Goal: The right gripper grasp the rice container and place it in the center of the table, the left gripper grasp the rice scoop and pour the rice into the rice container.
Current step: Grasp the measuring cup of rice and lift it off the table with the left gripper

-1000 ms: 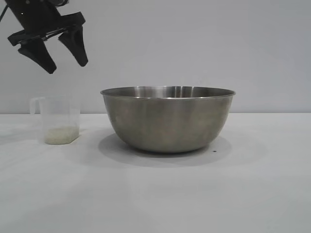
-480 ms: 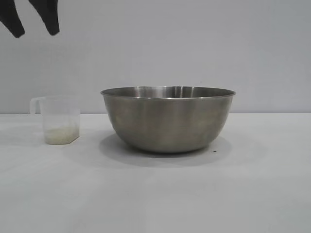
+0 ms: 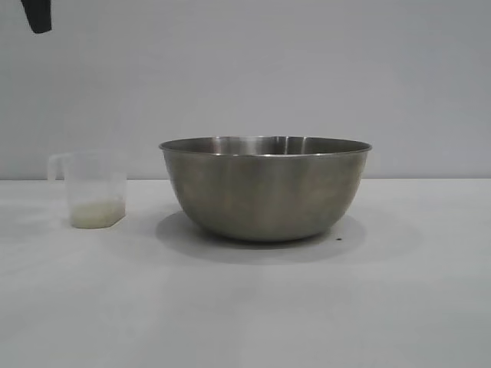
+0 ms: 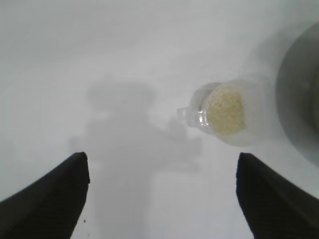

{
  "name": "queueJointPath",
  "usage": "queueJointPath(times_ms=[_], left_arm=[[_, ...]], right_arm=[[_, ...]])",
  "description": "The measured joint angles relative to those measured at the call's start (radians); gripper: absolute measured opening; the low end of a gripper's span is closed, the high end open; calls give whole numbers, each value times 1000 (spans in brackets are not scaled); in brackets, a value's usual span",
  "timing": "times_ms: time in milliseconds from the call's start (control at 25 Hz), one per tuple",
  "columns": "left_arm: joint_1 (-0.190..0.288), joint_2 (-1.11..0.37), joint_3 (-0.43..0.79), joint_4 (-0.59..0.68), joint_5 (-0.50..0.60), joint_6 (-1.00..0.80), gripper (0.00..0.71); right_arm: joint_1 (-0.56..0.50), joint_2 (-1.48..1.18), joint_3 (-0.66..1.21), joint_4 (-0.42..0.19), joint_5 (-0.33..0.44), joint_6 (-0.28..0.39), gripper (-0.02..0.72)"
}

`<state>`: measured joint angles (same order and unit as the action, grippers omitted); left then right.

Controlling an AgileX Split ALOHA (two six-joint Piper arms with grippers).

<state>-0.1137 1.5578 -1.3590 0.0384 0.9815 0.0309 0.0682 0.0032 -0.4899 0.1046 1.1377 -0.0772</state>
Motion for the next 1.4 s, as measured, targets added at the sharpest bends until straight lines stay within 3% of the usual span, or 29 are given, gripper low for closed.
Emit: queueJointPath(times_ms=[600,1000,1400], left_arm=[[0,-465,705,-107,-626,-2,531],[0,-666,928,-238,-823,-2,531],[0,-699,1108,-274,-1082,-19,531]], right_arm=[[0,0,0,0,0,0,532],[0,0,0,0,0,-2,532],[0,0,0,0,0,-2,532]])
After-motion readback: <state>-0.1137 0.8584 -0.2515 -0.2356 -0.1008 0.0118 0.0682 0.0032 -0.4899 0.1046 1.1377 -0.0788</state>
